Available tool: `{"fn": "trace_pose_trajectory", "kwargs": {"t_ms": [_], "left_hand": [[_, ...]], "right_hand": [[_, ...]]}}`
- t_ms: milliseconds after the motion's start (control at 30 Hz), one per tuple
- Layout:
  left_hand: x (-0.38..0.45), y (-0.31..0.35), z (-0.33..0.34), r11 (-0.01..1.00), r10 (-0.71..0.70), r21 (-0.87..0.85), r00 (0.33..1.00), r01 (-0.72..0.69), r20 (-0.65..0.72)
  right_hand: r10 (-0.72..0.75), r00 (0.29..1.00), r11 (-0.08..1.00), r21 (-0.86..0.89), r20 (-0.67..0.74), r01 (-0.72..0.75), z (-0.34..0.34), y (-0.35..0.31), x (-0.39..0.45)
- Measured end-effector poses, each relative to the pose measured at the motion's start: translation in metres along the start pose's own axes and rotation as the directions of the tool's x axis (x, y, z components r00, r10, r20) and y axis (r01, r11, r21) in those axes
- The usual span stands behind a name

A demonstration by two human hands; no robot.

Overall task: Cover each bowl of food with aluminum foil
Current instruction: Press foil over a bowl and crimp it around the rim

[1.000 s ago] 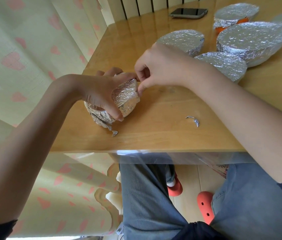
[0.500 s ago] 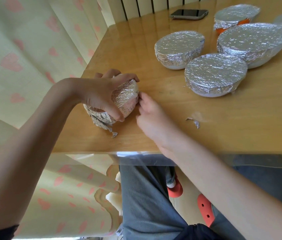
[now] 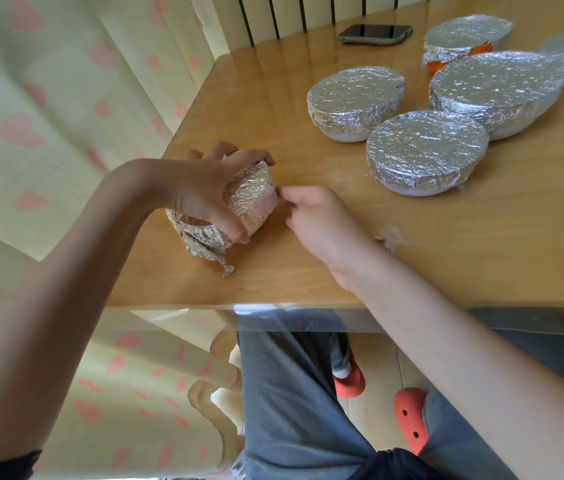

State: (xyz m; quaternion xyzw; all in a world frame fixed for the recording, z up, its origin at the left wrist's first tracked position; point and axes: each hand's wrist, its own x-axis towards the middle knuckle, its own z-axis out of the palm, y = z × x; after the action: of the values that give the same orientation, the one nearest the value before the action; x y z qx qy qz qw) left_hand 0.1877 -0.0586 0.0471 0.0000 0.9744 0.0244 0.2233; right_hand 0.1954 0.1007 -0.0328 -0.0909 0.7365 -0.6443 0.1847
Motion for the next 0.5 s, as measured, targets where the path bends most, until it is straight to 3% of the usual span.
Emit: {"fn": "trace_pose_trajectory", "kwargs": {"t_ms": [200, 400, 500], "left_hand": [[-0.001, 0.002, 0.0, 0.998, -0.068, -0.013, 0.998, 0.068, 0.001], [-0.007, 0.008, -0.002, 0.981, -0.184, 0.072, 0.982, 0.181, 0.036], [-0.01, 0.007, -0.005, 0.984, -0.125, 0.135, 0.992, 0.12, 0.031]], "right_hand": [[-0.051, 0.992, 0.985, -0.156, 0.115, 0.069, -0.013, -0.002, 0.013], [-0.285, 0.956, 0.918, -0.267, 0.07, 0.293, -0.015, 0.006, 0.005], [-0.359, 0.933, 0.886, -0.308, 0.015, 0.346, -0.009, 0.004, 0.008]]}}
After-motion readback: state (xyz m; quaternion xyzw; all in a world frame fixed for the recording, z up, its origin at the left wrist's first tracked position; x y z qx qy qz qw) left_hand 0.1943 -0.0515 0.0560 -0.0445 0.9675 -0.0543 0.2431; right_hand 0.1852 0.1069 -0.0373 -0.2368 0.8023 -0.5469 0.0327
